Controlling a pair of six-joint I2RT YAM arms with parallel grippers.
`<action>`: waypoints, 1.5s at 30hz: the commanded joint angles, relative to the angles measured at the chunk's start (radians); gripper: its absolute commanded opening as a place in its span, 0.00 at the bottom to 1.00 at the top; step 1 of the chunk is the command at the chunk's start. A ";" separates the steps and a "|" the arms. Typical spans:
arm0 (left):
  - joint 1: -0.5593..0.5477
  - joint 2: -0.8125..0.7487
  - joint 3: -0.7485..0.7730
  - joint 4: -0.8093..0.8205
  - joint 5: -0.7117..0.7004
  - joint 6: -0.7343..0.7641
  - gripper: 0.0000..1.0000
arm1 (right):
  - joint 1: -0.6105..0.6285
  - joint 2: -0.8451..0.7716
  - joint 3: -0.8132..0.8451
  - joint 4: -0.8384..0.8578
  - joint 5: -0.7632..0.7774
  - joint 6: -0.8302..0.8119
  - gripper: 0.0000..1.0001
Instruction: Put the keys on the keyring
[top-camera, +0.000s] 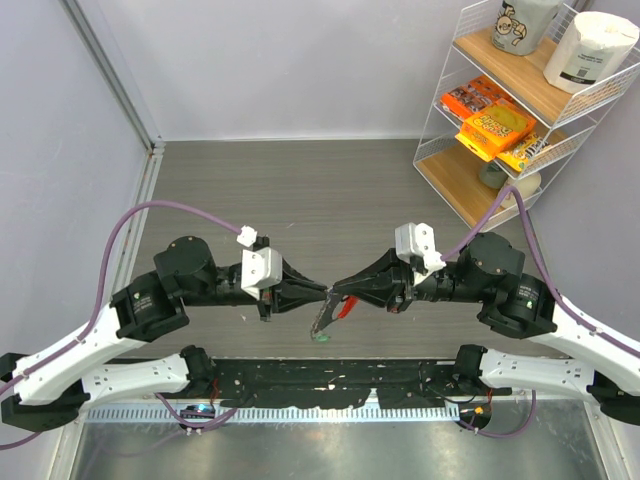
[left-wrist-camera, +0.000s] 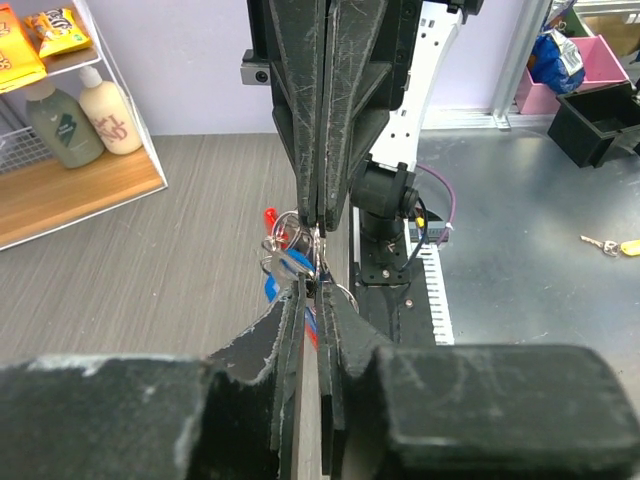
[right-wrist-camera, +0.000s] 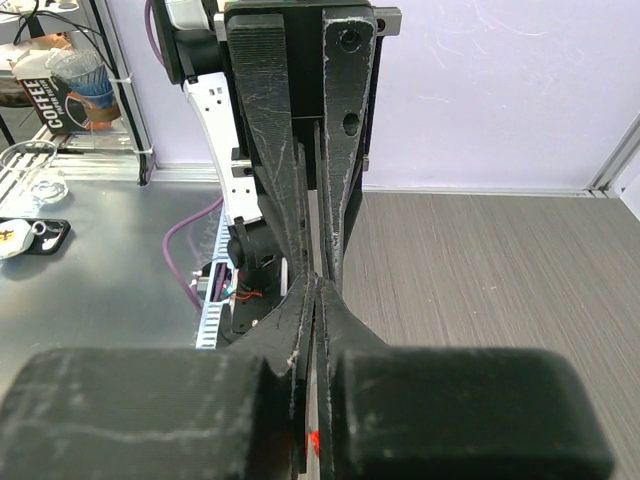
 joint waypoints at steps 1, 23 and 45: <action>-0.001 0.003 0.019 0.052 -0.019 -0.004 0.11 | 0.005 -0.007 0.008 0.083 -0.006 0.010 0.06; -0.001 0.015 -0.001 0.085 0.019 -0.024 0.00 | 0.005 -0.092 -0.228 0.511 0.160 0.092 0.06; -0.002 -0.015 -0.033 0.107 0.004 -0.021 0.07 | 0.005 -0.076 -0.327 0.754 0.267 0.171 0.05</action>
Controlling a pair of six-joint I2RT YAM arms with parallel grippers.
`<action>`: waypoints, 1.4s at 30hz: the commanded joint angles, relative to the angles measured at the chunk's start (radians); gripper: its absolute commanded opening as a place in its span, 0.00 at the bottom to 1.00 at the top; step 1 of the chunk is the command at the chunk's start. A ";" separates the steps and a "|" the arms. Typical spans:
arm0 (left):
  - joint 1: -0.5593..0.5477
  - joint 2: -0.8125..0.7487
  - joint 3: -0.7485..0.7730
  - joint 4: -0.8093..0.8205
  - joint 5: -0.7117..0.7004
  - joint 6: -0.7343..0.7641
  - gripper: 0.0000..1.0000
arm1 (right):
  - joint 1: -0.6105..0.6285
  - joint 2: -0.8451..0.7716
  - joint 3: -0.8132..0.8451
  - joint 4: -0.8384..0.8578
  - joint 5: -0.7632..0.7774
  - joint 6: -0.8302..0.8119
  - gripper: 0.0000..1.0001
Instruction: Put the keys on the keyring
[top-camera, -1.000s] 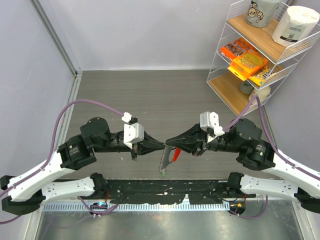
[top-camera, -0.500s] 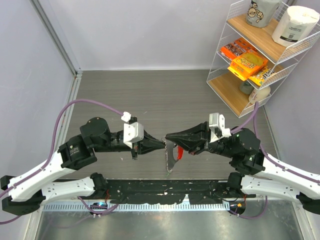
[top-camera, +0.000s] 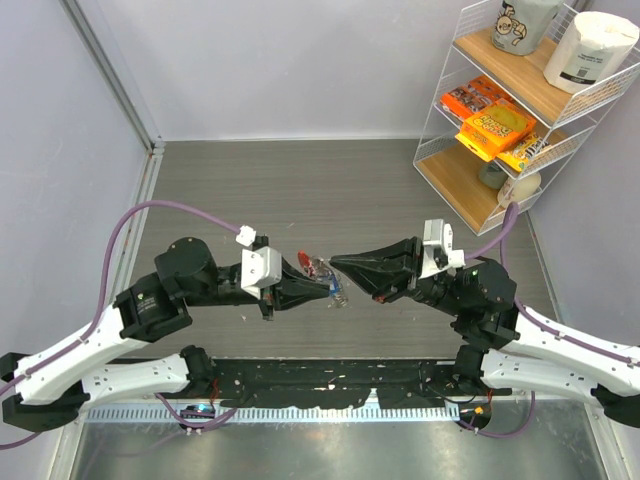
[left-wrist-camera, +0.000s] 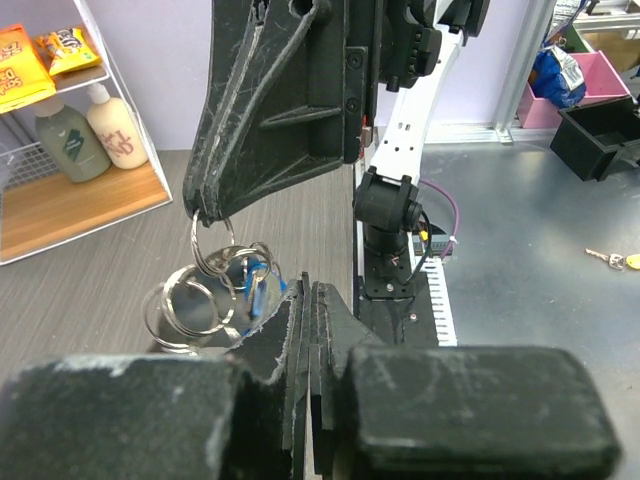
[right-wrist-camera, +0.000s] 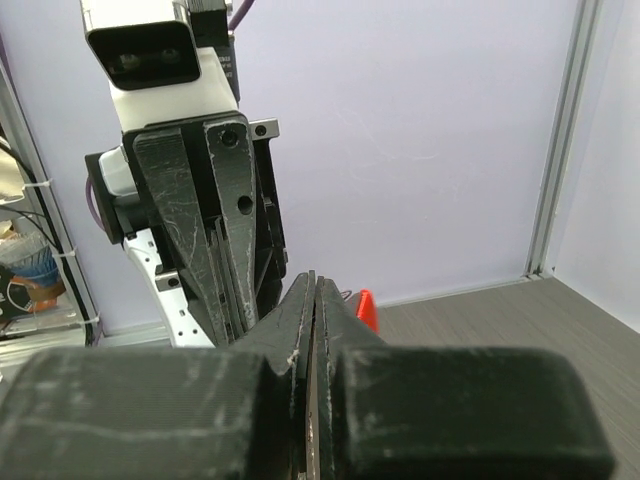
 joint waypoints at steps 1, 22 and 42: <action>0.000 -0.016 -0.011 0.046 0.007 -0.010 0.11 | 0.001 -0.018 0.018 0.096 0.035 0.005 0.06; -0.002 -0.193 -0.129 0.015 -0.182 -0.046 0.69 | 0.000 -0.146 -0.067 -0.318 0.281 -0.152 0.05; -0.002 -0.271 -0.230 0.015 -0.273 -0.099 1.00 | -0.227 0.004 -0.077 -0.570 0.274 -0.063 0.06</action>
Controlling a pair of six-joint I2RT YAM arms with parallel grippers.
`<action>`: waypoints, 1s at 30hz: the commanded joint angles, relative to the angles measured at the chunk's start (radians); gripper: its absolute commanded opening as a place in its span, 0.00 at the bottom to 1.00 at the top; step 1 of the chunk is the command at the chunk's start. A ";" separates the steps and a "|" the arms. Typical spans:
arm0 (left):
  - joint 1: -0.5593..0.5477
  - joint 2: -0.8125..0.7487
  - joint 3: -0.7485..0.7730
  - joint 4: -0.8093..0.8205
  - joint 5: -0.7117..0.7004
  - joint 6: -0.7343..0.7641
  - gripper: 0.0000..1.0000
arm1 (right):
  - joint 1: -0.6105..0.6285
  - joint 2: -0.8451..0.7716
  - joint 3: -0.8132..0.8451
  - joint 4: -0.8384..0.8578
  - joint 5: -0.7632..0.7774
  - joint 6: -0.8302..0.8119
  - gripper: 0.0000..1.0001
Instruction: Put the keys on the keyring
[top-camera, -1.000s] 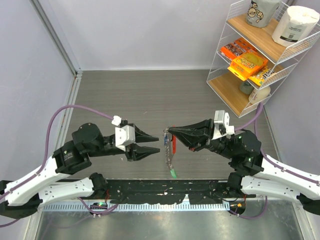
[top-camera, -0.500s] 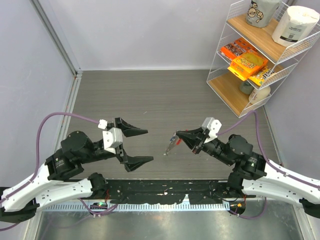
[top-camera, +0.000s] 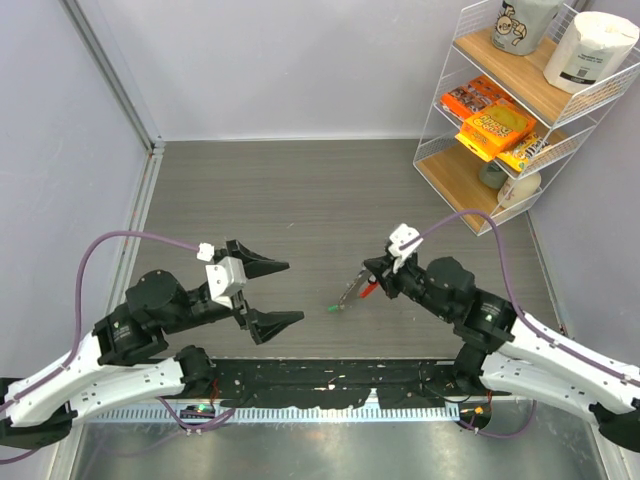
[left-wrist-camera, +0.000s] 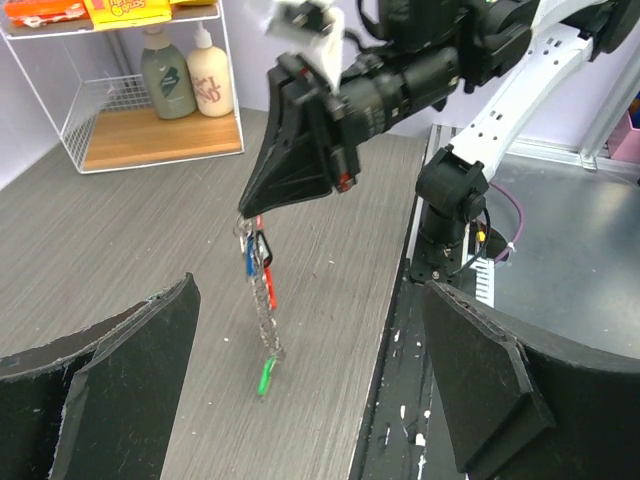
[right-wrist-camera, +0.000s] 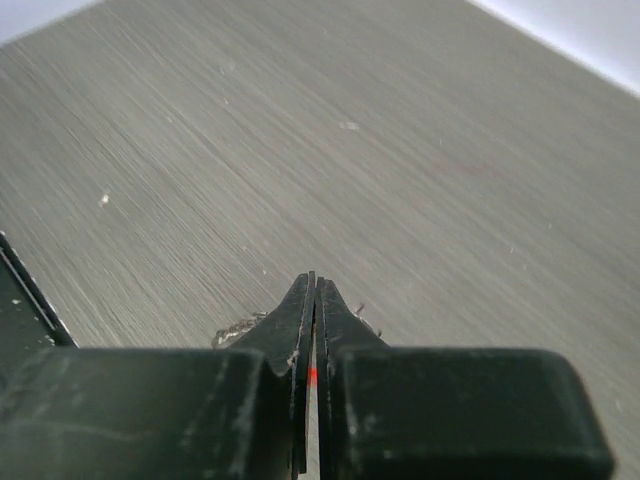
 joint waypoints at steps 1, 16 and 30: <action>-0.002 -0.013 -0.005 0.030 -0.026 -0.022 1.00 | -0.104 0.121 0.053 0.038 -0.128 0.069 0.06; -0.002 -0.027 -0.019 0.027 -0.024 -0.019 1.00 | -0.265 0.675 0.323 0.139 -0.238 0.256 0.06; -0.002 -0.079 -0.047 -0.021 -0.098 -0.045 1.00 | -0.293 0.967 0.452 0.226 -0.129 0.299 0.43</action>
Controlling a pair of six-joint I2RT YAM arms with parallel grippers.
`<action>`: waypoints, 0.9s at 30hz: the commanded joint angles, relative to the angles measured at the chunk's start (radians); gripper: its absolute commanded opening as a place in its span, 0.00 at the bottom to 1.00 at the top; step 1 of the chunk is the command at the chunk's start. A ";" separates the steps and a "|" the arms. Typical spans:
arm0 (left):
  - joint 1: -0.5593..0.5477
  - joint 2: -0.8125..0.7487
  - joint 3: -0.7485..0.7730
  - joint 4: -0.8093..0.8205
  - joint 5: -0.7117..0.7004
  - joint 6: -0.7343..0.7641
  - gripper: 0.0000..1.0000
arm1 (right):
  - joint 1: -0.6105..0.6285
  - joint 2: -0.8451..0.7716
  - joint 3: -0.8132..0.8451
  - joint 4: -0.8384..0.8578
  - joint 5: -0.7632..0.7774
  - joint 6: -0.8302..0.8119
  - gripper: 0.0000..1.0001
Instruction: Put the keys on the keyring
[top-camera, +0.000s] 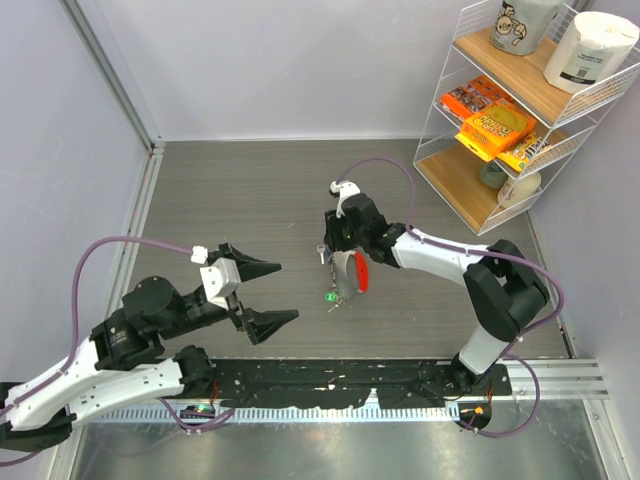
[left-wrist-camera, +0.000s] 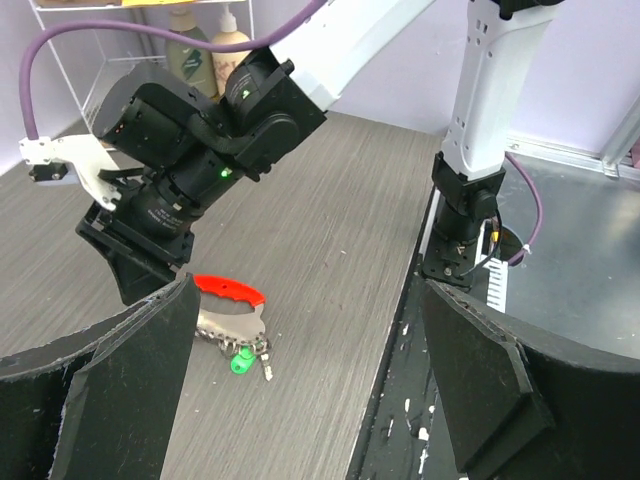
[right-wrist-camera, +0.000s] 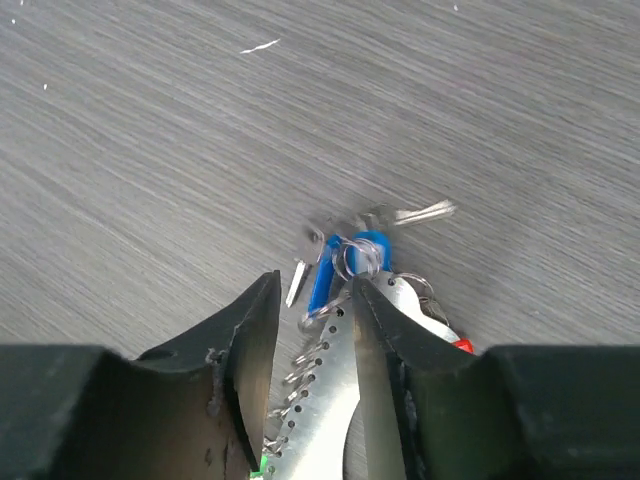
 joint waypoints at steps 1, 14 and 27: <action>-0.002 -0.036 -0.006 -0.013 -0.048 -0.027 1.00 | -0.003 -0.020 0.080 0.072 0.056 -0.004 0.46; -0.002 -0.053 0.025 -0.107 -0.217 -0.052 1.00 | -0.003 -0.296 0.116 -0.133 0.209 -0.066 0.95; -0.002 -0.145 0.062 -0.204 -0.478 -0.102 1.00 | 0.033 -0.581 0.169 -0.397 0.703 0.066 0.95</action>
